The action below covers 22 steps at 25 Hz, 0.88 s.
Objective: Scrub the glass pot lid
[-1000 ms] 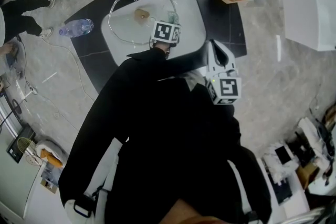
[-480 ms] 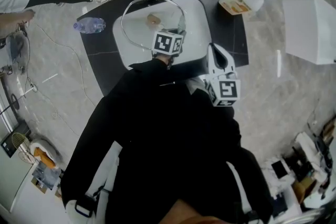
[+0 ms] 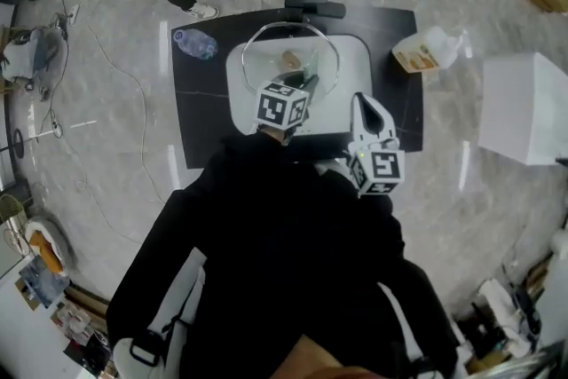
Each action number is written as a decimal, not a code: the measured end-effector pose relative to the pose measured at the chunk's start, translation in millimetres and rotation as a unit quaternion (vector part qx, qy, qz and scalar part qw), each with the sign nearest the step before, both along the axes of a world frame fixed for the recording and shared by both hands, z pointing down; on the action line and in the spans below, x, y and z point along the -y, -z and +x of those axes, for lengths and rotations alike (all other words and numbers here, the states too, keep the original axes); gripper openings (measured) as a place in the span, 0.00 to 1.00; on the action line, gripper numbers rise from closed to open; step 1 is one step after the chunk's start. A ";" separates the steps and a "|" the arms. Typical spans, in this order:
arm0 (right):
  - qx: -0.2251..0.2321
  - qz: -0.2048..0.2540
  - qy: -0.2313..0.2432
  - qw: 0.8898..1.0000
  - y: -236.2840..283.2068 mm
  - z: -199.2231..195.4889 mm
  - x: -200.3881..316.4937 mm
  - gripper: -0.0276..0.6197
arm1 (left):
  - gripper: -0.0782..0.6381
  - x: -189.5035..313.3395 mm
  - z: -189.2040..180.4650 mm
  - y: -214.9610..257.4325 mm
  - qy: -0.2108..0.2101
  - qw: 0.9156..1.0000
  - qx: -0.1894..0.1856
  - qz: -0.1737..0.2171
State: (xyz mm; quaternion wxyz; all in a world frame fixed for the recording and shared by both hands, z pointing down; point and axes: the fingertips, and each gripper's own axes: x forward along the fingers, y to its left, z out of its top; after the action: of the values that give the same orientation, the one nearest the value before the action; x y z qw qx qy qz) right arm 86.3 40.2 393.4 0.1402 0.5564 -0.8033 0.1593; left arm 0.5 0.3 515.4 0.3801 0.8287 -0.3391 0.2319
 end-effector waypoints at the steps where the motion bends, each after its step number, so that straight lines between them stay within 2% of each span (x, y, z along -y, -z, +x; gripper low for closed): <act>1: 0.002 0.003 0.006 1.000 3.3 -5.7 3.0 0.03 | 0.19 1.8 -8.0 9.6 0.009 1.000 -0.002 0.012; 5: 0.010 0.029 0.033 0.999 22.8 -29.3 17.5 0.03 | 0.19 6.9 -35.6 46.3 0.045 0.997 -0.018 0.062; 10: 0.028 0.049 0.059 0.997 48.1 -50.9 24.2 0.03 | 0.19 10.0 -58.5 97.6 0.080 0.988 -0.039 0.130; 18: 0.030 0.079 0.079 0.993 75.5 -72.6 37.2 0.03 | 0.19 6.0 -78.2 161.6 0.095 0.969 -0.040 0.224; 22: 0.033 0.087 0.077 0.993 86.3 -77.4 42.7 0.03 | 0.19 7.7 -84.6 183.6 0.101 0.960 -0.043 0.258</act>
State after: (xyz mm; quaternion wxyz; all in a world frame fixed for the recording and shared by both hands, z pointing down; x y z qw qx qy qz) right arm 8.8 -2.5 307.1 0.0770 0.4973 -0.8588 0.0959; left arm -84.1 -7.3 331.7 0.1890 0.8696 -0.4521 0.0610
